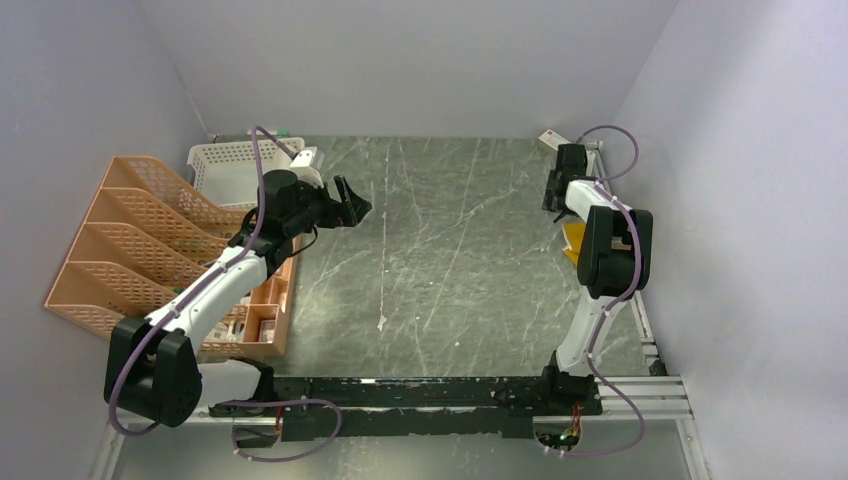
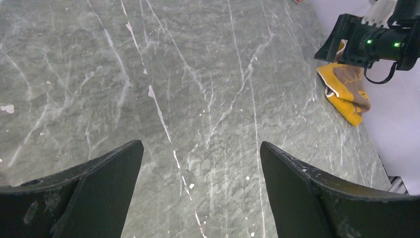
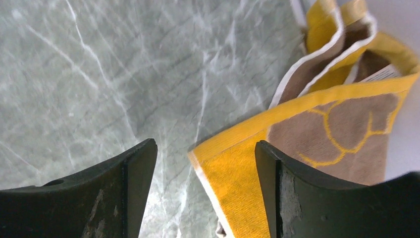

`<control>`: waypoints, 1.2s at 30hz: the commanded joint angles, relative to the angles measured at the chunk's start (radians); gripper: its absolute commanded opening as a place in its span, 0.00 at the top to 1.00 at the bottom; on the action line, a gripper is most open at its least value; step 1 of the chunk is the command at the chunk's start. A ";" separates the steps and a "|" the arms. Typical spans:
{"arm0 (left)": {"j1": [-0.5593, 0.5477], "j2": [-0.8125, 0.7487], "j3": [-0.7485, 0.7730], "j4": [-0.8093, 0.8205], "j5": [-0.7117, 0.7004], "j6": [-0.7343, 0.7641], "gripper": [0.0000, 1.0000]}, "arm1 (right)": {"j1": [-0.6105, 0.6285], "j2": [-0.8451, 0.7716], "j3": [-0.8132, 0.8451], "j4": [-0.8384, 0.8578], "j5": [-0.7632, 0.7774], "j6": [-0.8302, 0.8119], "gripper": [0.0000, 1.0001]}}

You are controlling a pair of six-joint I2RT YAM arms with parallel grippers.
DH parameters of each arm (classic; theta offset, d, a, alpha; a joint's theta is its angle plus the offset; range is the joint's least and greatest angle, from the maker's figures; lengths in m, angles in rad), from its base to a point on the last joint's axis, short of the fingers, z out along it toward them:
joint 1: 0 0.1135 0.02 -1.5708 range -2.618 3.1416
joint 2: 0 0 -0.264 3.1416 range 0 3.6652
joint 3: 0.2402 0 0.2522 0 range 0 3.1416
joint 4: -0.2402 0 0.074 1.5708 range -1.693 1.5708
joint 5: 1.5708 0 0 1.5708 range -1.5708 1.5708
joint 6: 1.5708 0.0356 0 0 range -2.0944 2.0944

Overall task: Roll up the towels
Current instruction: Pick up the towel at the corner of the board.

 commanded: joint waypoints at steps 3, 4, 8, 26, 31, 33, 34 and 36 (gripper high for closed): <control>-0.007 -0.028 0.015 -0.003 0.045 0.013 0.00 | -0.005 -0.042 -0.132 -0.014 -0.112 0.024 0.27; -0.007 -0.033 0.015 -0.004 0.045 0.015 0.00 | -0.005 -0.053 -0.162 -0.009 -0.107 0.029 0.28; -0.007 -0.038 0.016 -0.014 0.058 0.015 0.00 | -0.019 -0.061 -0.198 -0.025 -0.069 0.039 0.33; -0.007 -0.090 0.077 -0.149 0.052 0.080 0.00 | -0.094 -0.069 -0.245 0.015 -0.198 0.073 1.00; -0.006 -0.127 0.119 -0.226 -0.033 0.148 0.00 | 0.077 -0.226 -0.183 0.013 -0.293 0.066 1.00; 0.008 -0.133 0.141 -0.272 -0.102 0.162 0.01 | 0.229 -0.238 -0.090 -0.023 -0.233 0.074 1.00; 0.031 -0.131 0.152 -0.293 -0.116 0.163 0.01 | 0.299 -0.229 -0.029 -0.039 -0.213 0.090 1.00; 0.130 -0.128 0.174 -0.335 -0.065 0.154 0.01 | 0.433 -0.194 0.095 -0.038 -0.242 0.123 1.00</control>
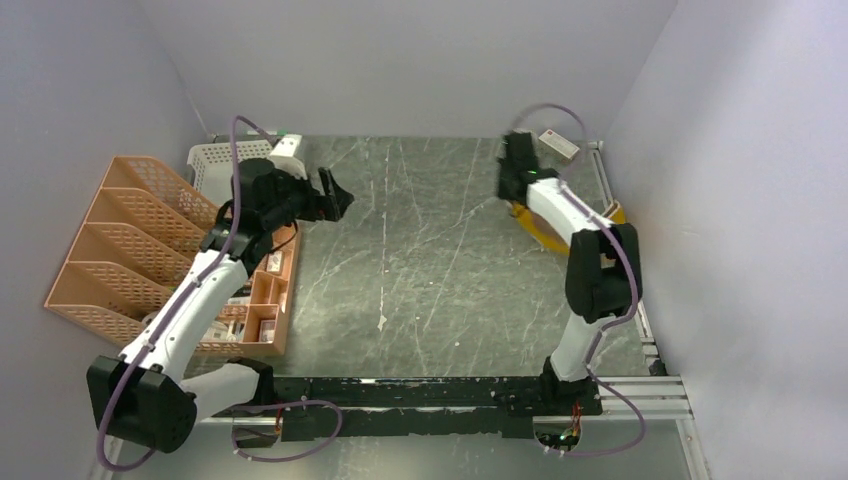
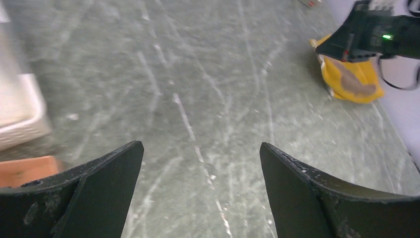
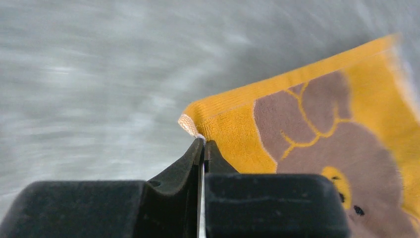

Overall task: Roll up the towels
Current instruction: Pick up the towel at the corner of the board, then place the towel at the center of the board.

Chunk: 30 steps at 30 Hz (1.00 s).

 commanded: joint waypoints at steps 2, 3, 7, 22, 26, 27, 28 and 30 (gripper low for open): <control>0.238 -0.033 0.072 -0.129 0.037 0.017 0.01 | 0.363 0.037 0.358 -0.011 -0.060 0.070 1.00; 0.297 -0.049 0.077 -0.140 0.049 0.016 0.01 | 0.425 0.068 0.450 -0.025 -0.070 0.068 1.00; 0.437 -0.111 0.120 -0.186 0.029 0.022 0.01 | 0.608 0.165 0.815 -0.101 -0.120 0.044 1.00; 0.476 -0.165 -0.004 -0.070 0.199 -0.092 0.00 | 0.151 -0.249 0.166 0.059 -0.312 0.073 1.00; 0.462 -0.134 -0.028 -0.054 0.286 -0.071 0.02 | -0.018 -0.319 -0.143 0.075 -0.269 0.084 1.00; 0.447 -0.122 -0.042 -0.038 0.311 -0.070 0.02 | -0.051 -0.320 -0.193 0.080 -0.282 0.088 0.98; 0.419 -0.110 -0.047 -0.026 0.320 -0.067 0.02 | -0.083 -0.321 -0.230 0.086 -0.293 0.094 0.83; 0.287 -0.078 -0.045 -0.039 0.245 -0.023 0.03 | -0.110 -0.345 -0.264 0.106 -0.276 0.100 0.38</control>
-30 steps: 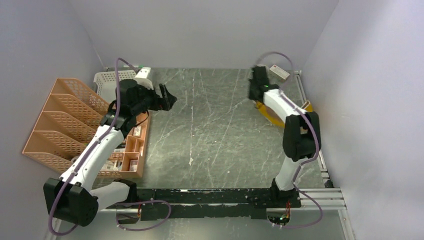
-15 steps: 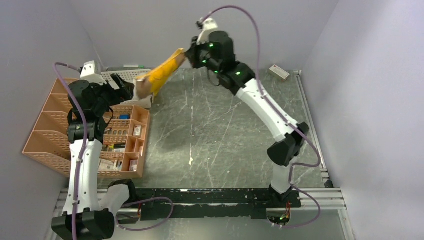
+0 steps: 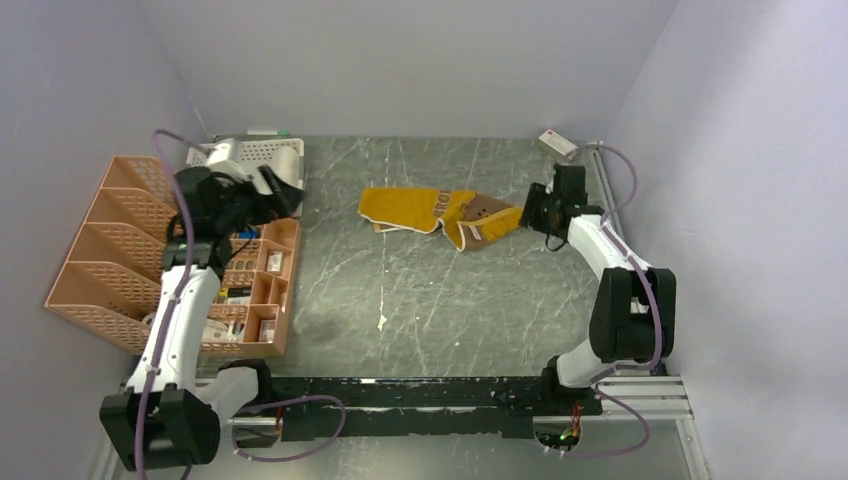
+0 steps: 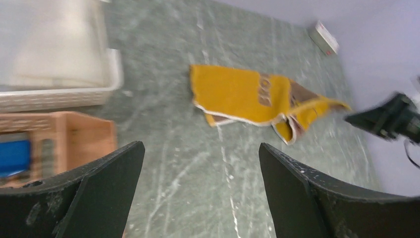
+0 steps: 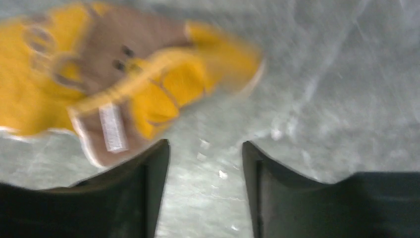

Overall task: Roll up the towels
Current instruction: Place the towel at the center of the board, then flatten out the towel at the center of the board.

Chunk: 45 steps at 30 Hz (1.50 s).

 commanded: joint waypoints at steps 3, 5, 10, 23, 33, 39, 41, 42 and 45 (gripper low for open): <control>-0.426 0.136 0.023 -0.004 -0.230 0.138 0.03 | -0.041 -0.137 -0.087 0.115 -0.012 0.010 0.00; -0.488 0.224 0.036 -0.004 -0.276 0.144 0.03 | 0.007 -0.178 -0.107 0.162 -0.017 -0.003 0.00; -0.499 0.397 0.043 0.084 -0.346 0.057 0.04 | 0.275 -0.097 -0.071 0.106 0.176 -0.065 0.00; -0.499 0.708 0.123 0.292 -0.490 -0.024 0.06 | 0.388 0.156 -0.001 0.130 0.111 -0.143 0.28; -0.495 0.887 0.207 0.429 -0.538 -0.103 0.13 | 0.391 0.250 0.050 0.144 0.171 -0.195 0.41; -0.473 0.957 0.256 0.473 -0.543 -0.111 0.18 | 0.392 0.328 0.093 0.145 0.222 -0.223 0.46; -0.463 0.985 0.284 0.468 -0.533 -0.110 0.18 | 0.392 0.348 0.110 0.149 0.224 -0.233 0.46; -0.459 0.995 0.292 0.473 -0.527 -0.109 0.19 | 0.392 0.357 0.119 0.149 0.223 -0.235 0.47; -0.444 1.024 0.317 0.480 -0.511 -0.112 0.22 | 0.392 0.390 0.148 0.146 0.224 -0.240 0.53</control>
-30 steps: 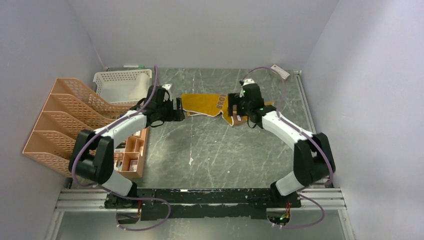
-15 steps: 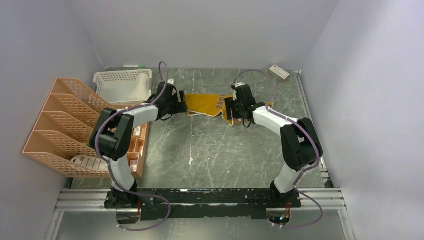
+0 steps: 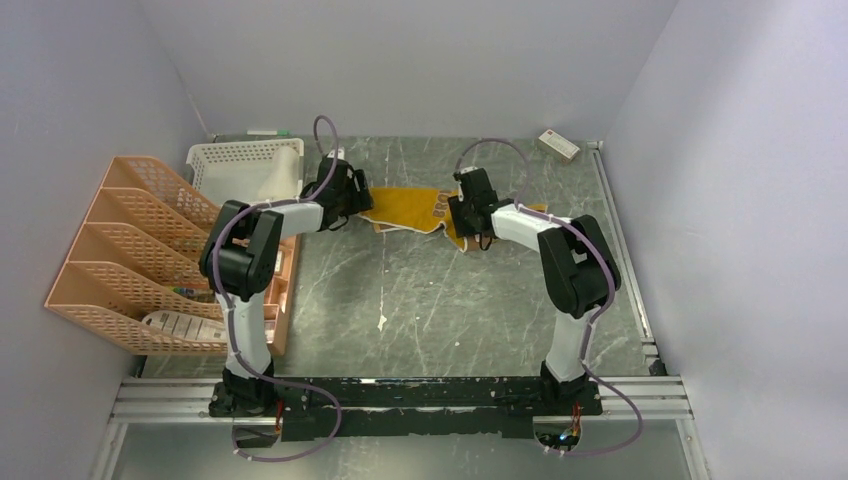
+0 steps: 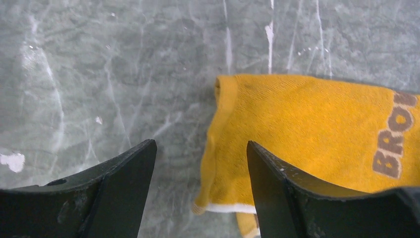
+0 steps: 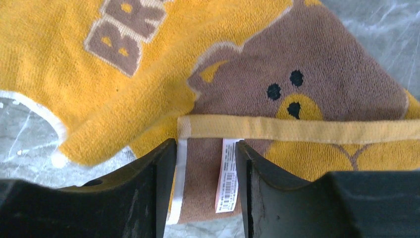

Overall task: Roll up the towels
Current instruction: Flatten out the towel at the center of the board.

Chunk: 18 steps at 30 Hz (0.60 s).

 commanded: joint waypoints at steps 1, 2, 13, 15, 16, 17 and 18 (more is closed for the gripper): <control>0.029 0.039 0.053 0.054 0.016 -0.013 0.24 | 0.005 0.045 0.063 0.011 0.032 -0.026 0.55; 0.033 0.046 0.058 0.056 0.021 -0.013 0.25 | 0.005 0.058 0.074 0.006 0.037 -0.027 0.55; 0.061 0.080 0.031 0.129 0.118 -0.053 0.41 | 0.005 0.101 0.094 0.007 0.108 -0.022 0.98; 0.061 0.059 -0.005 0.144 0.135 -0.065 0.37 | 0.003 0.091 0.092 0.001 0.123 -0.018 1.00; 0.061 0.042 -0.027 0.151 0.138 -0.069 0.33 | 0.004 0.085 0.091 -0.002 0.128 -0.016 1.00; 0.061 0.025 -0.048 0.156 0.135 -0.072 0.29 | 0.003 0.079 0.090 -0.006 0.133 -0.013 1.00; 0.062 0.009 -0.066 0.156 0.128 -0.071 0.25 | 0.003 0.070 0.090 -0.008 0.136 -0.010 1.00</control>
